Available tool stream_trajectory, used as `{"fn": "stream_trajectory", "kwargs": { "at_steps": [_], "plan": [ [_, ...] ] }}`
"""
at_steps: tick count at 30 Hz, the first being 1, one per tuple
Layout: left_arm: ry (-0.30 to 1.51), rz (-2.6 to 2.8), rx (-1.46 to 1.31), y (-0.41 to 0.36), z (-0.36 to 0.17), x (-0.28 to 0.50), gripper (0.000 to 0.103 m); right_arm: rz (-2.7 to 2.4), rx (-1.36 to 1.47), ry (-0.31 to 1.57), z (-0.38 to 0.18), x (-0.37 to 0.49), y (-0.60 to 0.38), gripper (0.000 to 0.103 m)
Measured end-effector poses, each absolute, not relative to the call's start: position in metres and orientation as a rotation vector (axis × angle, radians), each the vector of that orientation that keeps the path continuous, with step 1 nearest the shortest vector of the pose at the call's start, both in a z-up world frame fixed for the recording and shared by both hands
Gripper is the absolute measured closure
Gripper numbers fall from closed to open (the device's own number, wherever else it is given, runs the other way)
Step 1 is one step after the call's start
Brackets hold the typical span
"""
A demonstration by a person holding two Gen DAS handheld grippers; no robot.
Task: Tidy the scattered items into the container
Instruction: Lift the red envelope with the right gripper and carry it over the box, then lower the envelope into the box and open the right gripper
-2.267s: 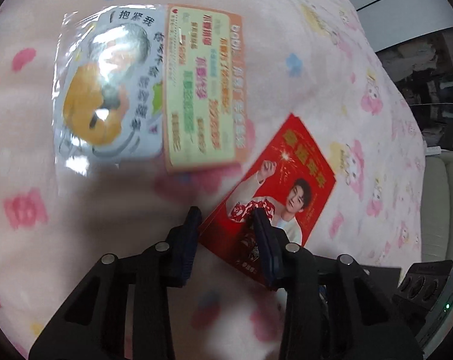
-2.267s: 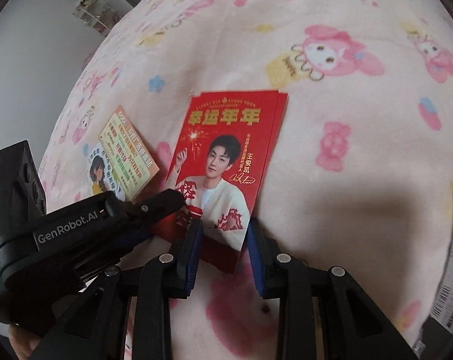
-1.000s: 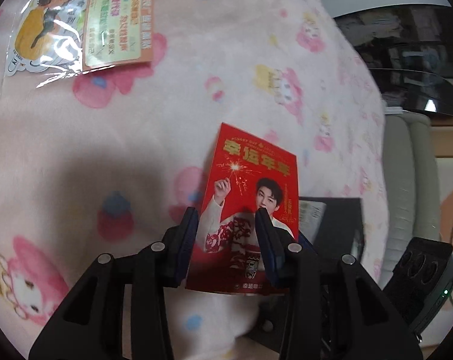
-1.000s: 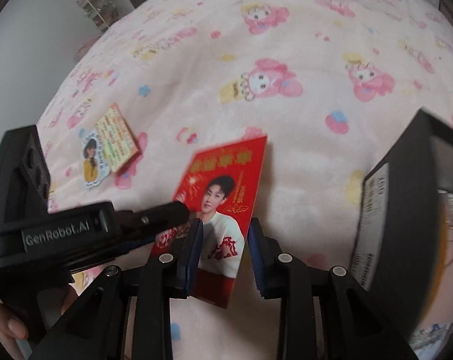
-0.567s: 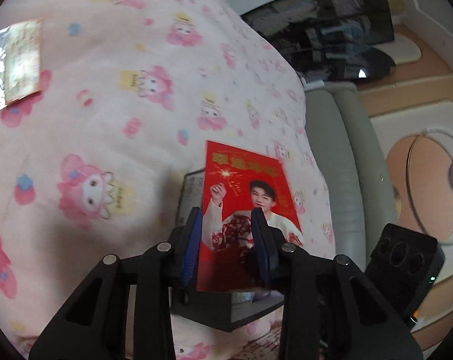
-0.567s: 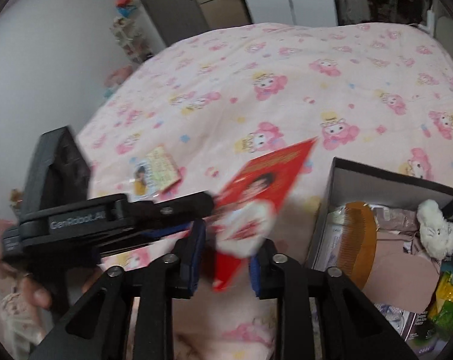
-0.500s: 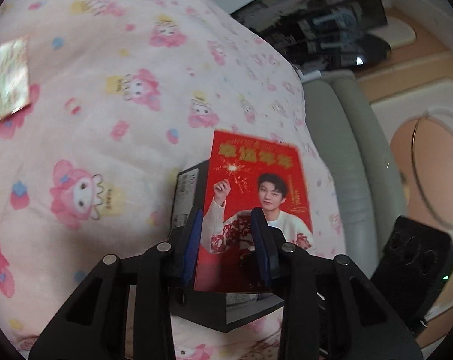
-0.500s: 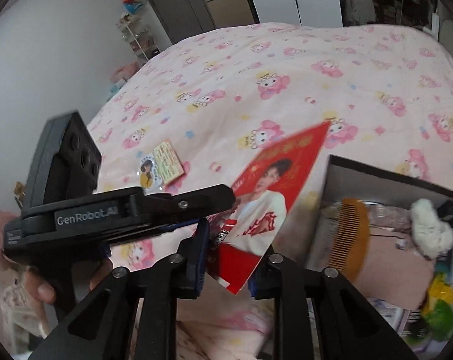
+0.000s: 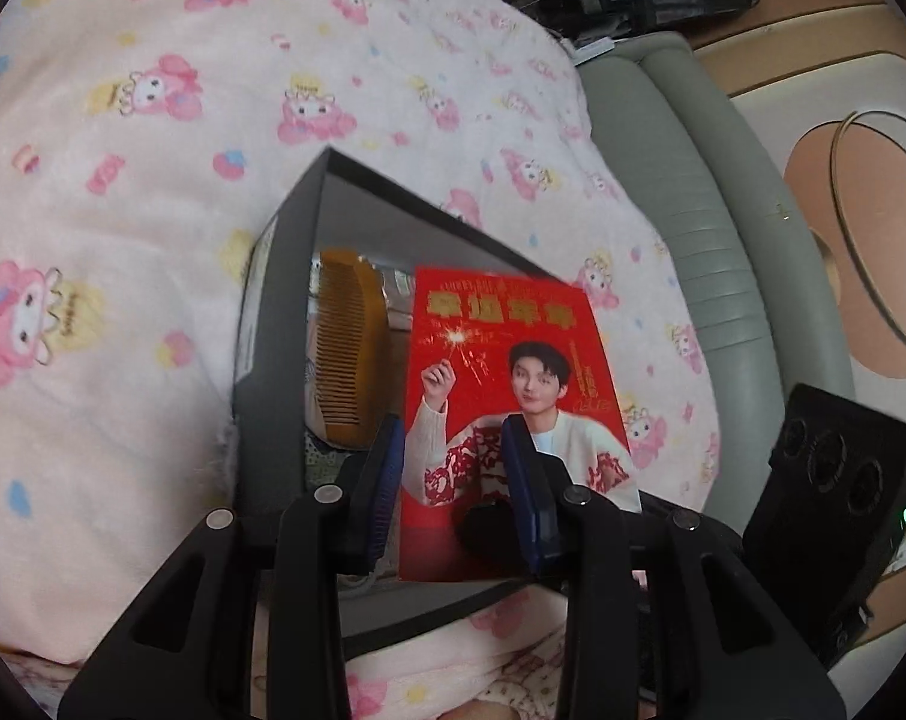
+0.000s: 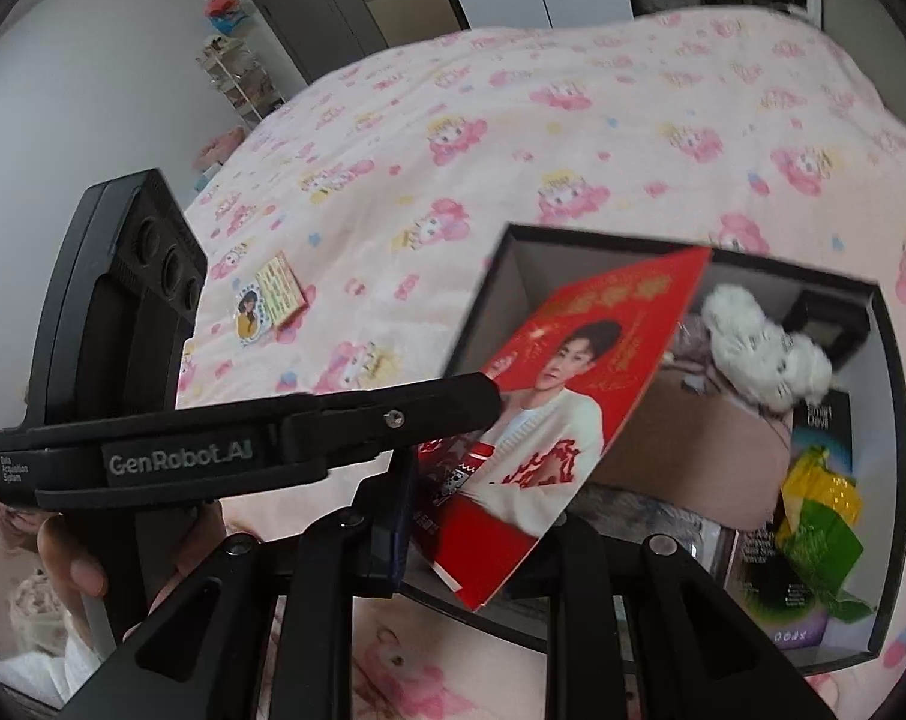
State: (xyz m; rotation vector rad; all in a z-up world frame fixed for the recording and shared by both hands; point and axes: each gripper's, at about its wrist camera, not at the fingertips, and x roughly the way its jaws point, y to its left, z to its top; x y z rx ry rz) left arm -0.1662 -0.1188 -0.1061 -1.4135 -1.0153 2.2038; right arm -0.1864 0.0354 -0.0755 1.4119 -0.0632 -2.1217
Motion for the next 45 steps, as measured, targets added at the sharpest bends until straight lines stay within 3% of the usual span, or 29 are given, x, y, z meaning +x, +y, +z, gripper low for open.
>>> {"fn": "stream_trajectory", "kwargs": {
  "at_steps": [11, 19, 23, 26, 32, 36, 38, 40, 43, 45],
  "plan": [
    [-0.791, 2.363, -1.445, -0.085, -0.122, -0.167, 0.075, -2.108, 1.666, -0.049, -0.136, -0.207, 0.073, 0.083],
    [-0.767, 2.391, -1.365, -0.095, -0.122, -0.158, 0.075, -2.33, 1.556, -0.067, -0.119, -0.212, 0.095, 0.081],
    [-0.742, 2.42, -1.338, -0.093, -0.121, -0.157, 0.075, -2.335, 1.675, 0.037, -0.143, -0.229, 0.077, 0.082],
    [-0.711, 2.446, -1.332, -0.09, -0.121, -0.155, 0.075, -2.316, 1.769, 0.005, -0.158, -0.232, 0.079, 0.082],
    [-0.623, 2.494, -1.302, -0.083, -0.121, -0.156, 0.073, -2.165, 1.687, -0.17, -0.154, -0.231, 0.076, 0.081],
    [-0.542, 2.471, -1.321, -0.069, -0.121, -0.157, 0.072, -2.411, 1.566, -0.072, -0.121, -0.222, 0.095, 0.081],
    [-0.487, 2.457, -1.353, -0.056, -0.118, -0.161, 0.059, -2.536, 1.464, -0.142, -0.099, -0.21, 0.116, 0.081],
    [-0.386, 2.456, -1.412, -0.037, -0.114, -0.168, 0.06, -2.584, 1.411, -0.21, -0.087, -0.202, 0.13, 0.081],
    [-0.4, 2.393, -1.43, -0.016, -0.111, -0.18, 0.059, -2.626, 1.39, -0.267, -0.082, -0.206, 0.133, 0.081],
    [-0.264, 2.45, -1.55, 0.0, -0.118, -0.195, 0.059, -2.639, 1.407, -0.318, -0.081, -0.208, 0.151, 0.081]
  ]
}}
